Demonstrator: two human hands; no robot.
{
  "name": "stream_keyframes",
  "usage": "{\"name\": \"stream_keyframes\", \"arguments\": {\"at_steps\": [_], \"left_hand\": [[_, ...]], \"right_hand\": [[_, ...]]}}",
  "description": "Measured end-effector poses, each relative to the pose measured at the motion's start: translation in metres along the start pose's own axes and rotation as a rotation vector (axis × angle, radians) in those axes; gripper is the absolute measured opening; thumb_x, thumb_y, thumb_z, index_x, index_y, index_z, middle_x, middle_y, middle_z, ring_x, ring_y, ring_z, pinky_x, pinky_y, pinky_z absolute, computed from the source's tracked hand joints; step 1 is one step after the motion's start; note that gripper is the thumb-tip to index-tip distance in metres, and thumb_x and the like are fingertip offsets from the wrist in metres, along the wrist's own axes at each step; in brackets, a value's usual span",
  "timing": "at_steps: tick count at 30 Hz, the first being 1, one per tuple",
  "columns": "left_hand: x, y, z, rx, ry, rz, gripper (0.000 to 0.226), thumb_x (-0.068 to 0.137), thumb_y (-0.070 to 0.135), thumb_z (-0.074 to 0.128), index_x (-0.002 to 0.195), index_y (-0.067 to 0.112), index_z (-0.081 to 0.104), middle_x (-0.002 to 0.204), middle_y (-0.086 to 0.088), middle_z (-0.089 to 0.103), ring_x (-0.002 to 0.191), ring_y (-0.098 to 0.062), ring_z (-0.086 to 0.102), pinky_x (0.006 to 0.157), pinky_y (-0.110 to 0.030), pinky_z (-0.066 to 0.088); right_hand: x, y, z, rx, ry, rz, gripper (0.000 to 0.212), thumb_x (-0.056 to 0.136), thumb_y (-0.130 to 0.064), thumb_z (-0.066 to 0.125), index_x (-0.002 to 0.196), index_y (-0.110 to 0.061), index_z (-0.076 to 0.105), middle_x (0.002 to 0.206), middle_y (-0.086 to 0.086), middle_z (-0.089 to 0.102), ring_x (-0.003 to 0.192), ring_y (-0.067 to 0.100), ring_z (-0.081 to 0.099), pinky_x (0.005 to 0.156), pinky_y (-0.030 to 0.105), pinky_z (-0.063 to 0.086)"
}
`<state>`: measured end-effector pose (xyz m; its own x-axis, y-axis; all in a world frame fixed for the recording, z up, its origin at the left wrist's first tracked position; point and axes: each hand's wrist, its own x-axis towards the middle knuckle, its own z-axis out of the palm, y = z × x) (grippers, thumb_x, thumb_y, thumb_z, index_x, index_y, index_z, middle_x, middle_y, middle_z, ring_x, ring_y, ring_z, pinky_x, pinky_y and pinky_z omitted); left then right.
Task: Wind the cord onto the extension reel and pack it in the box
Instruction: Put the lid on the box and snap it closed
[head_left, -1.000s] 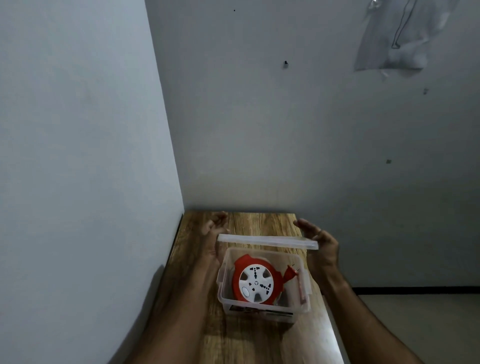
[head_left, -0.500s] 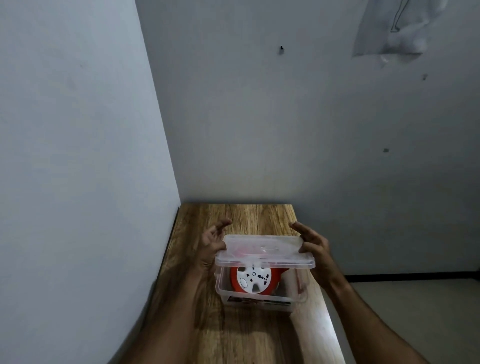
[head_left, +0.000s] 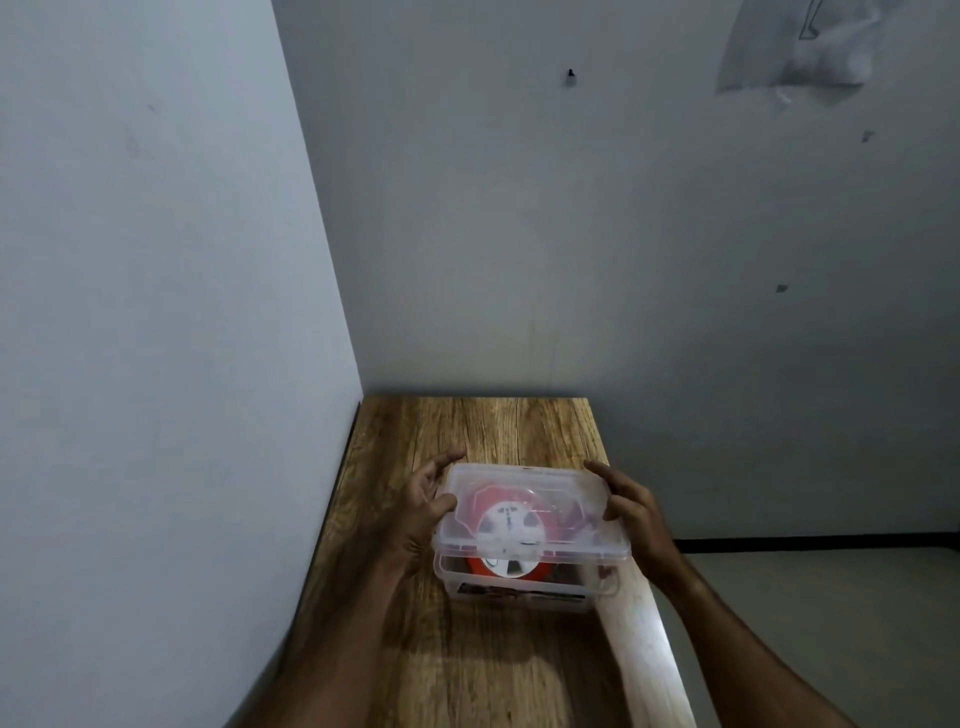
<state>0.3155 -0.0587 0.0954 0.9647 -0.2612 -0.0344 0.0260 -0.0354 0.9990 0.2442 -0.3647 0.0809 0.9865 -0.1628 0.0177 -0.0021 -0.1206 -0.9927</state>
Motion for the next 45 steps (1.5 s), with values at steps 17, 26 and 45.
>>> {"name": "stream_keyframes", "arguments": {"at_steps": [17, 26, 45], "left_hand": [[-0.028, -0.007, 0.011, 0.567, 0.019, 0.019, 0.051, 0.104, 0.025, 0.050, 0.152, 0.037, 0.038, 0.151, 0.014, 0.045, 0.113, -0.004, 0.056, 0.068, -0.005, 0.050], [-0.023, -0.006, 0.015, 1.078, -0.086, 0.243, 0.055, 0.108, 0.031, 0.029, 0.160, 0.015, 0.023, 0.167, -0.003, 0.025, 0.150, -0.015, 0.032, 0.118, -0.027, 0.034], [-0.001, -0.012, 0.029, 1.375, -0.095, 0.178, 0.076, 0.107, 0.055, 0.023, 0.164, 0.010, 0.001, 0.173, -0.008, 0.001, 0.159, -0.021, -0.002, 0.126, -0.034, -0.006]], "right_hand": [[-0.021, 0.026, 0.001, -0.268, -0.063, -0.104, 0.065, 0.096, -0.041, 0.041, 0.158, -0.022, 0.032, 0.167, -0.014, 0.023, 0.152, 0.000, 0.020, 0.124, 0.032, 0.021], [-0.024, 0.030, 0.001, -0.347, -0.092, -0.135, 0.059, 0.103, -0.031, 0.036, 0.160, -0.026, 0.022, 0.169, -0.015, 0.015, 0.154, 0.002, 0.014, 0.126, 0.038, 0.017], [0.013, 0.017, 0.022, -0.539, -0.165, -0.148, 0.069, 0.098, -0.047, 0.029, 0.161, -0.021, 0.020, 0.169, -0.011, 0.011, 0.153, -0.005, 0.007, 0.126, 0.029, 0.011]]}}
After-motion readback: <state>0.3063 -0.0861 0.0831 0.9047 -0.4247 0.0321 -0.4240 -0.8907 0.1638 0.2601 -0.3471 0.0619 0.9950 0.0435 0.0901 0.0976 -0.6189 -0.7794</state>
